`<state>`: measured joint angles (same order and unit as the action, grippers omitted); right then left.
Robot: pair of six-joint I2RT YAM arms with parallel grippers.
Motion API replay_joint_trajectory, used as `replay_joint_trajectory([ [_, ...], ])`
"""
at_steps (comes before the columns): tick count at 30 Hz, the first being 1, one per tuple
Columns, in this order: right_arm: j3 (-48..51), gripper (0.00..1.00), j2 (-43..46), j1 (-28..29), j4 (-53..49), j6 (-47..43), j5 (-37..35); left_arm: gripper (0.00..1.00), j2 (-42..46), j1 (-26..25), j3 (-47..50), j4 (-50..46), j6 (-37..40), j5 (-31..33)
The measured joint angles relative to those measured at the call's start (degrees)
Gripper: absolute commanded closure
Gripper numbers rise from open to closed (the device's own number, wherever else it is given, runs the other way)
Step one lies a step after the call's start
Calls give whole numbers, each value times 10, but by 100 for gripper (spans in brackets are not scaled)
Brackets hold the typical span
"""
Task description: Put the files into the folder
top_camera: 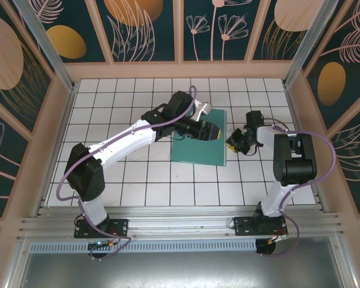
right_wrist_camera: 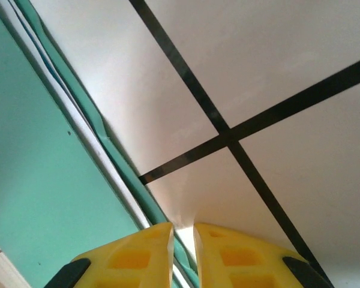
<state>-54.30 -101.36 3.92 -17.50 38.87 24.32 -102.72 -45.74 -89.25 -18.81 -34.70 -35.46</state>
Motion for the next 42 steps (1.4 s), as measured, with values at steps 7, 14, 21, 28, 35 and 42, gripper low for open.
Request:
replay_joint_trajectory([
  [7, 0, 1, 89, 3, -6, -11, -112, 1, 10, 26, 0, -13, -33, 121],
  [14, 3, 1, 242, 20, 22, -47, -214, 1, 108, 61, 62, -61, -42, 386],
  [21, 70, 1, 365, 28, 40, -59, -334, 1, 264, 58, 224, -54, -28, 645],
  [28, 324, 1, 555, 29, 191, -113, -437, 1, 399, 58, 452, 64, 56, 803],
  [35, 443, 1, 499, 27, 410, -257, -479, 1, 513, 58, 572, 105, 57, 894],
  [42, 459, 1, 347, 12, 590, -324, -446, 1, 552, 58, 582, 104, 51, 932],
])
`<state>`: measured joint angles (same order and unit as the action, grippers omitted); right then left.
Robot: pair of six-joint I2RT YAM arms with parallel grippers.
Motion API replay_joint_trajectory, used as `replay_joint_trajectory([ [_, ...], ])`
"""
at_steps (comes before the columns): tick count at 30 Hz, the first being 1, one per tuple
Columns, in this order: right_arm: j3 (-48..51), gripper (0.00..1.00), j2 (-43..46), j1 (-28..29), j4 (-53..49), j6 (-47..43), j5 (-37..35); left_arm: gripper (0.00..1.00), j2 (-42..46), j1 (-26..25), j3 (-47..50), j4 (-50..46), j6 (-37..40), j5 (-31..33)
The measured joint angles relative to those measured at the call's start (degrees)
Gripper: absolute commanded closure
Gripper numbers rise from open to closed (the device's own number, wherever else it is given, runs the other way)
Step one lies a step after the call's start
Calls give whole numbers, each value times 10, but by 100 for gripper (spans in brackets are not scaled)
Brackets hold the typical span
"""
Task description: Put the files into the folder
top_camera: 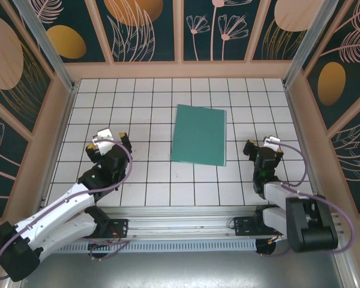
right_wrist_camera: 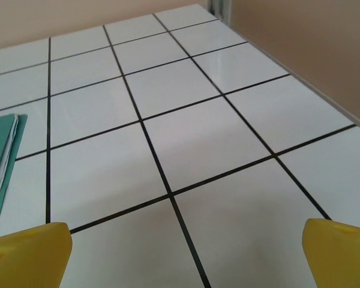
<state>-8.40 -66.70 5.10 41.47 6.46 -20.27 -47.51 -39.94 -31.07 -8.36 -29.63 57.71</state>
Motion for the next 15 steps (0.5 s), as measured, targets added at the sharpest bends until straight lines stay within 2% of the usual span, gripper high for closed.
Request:
replay_joint_trajectory([
  [11, -1, 1, -211, -52, 318, -32, 98, 1, 9, 7, 21, -13, -21, 6],
  [15, -1, 1, -227, -54, 353, -32, 112, 1, 9, 26, 36, -5, -19, -9],
])
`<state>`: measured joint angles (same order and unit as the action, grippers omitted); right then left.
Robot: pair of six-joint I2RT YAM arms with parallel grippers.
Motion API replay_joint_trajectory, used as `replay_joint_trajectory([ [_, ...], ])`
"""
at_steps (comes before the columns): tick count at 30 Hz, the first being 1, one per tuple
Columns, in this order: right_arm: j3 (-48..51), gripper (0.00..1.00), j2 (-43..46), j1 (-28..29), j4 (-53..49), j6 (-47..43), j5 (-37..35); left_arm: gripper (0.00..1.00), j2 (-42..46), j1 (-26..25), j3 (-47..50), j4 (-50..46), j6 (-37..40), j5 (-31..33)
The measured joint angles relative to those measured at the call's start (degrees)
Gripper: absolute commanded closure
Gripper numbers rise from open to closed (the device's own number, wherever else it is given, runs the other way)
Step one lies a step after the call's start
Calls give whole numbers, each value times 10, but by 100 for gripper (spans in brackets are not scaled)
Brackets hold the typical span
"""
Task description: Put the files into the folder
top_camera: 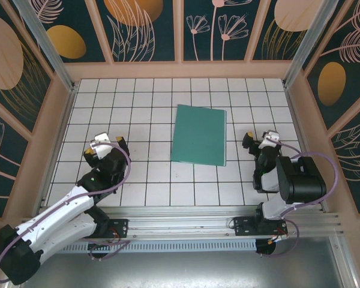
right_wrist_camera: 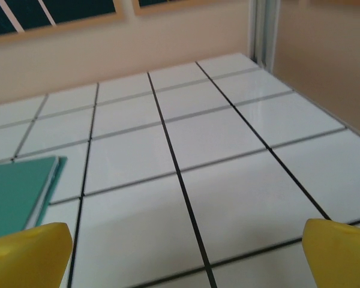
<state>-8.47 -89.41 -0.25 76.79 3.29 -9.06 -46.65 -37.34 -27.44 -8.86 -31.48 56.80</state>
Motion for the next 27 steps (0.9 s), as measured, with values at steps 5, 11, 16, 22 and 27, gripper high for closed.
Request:
replay_joint_trajectory([
  [5, 0, 1, 0, -1, 23, 2, -1, 1, -4, 70, 28, 53, 38, -43],
  [11, -2, 1, 0, -2, 23, 2, -3, 1, -96, 210, 52, 212, 121, -141],
  [16, -14, 1, 0, -2, 23, 0, 0, 1, -195, 282, 106, 366, 160, -214],
  [22, -15, 1, 0, -2, 23, 0, 2, 1, -280, 319, 123, 520, 186, -291],
  [27, -15, 1, 0, -2, 23, 0, 2, 1, -336, 340, 111, 608, 214, -332],
])
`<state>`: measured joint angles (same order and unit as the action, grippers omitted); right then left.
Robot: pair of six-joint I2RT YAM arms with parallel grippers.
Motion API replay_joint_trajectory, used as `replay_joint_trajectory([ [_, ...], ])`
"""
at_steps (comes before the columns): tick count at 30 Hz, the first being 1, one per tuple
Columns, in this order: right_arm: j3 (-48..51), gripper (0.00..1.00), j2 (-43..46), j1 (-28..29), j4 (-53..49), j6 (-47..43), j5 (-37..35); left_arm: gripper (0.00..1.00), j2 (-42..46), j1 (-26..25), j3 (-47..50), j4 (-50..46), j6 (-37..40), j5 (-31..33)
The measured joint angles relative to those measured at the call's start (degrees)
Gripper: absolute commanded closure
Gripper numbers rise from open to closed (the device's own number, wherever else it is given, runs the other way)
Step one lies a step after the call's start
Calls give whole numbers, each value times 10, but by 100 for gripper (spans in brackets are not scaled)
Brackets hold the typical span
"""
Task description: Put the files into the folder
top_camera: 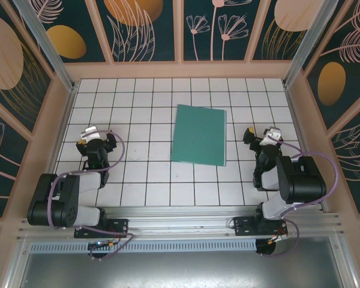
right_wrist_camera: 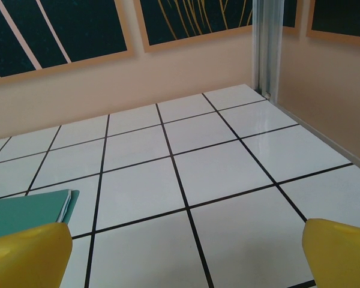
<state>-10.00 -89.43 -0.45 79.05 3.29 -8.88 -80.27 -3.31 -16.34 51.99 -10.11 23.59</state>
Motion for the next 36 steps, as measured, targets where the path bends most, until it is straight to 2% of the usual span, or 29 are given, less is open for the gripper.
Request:
replay_joint_trajectory([
  [5, 0, 1, 0, 0, 0, 0, 0, 1, -29, 8, 23, 113, 16, -24],
  [10, 0, 1, 0, 0, 0, 0, 0, 1, -54, 8, 103, 252, 21, -29],
  [18, 0, 1, 0, 0, 0, 0, 0, 1, -67, 8, 42, 239, 25, -42],
  [36, 0, 1, 0, 0, 0, 0, 0, 1, -67, 8, 40, 231, 26, -43],
])
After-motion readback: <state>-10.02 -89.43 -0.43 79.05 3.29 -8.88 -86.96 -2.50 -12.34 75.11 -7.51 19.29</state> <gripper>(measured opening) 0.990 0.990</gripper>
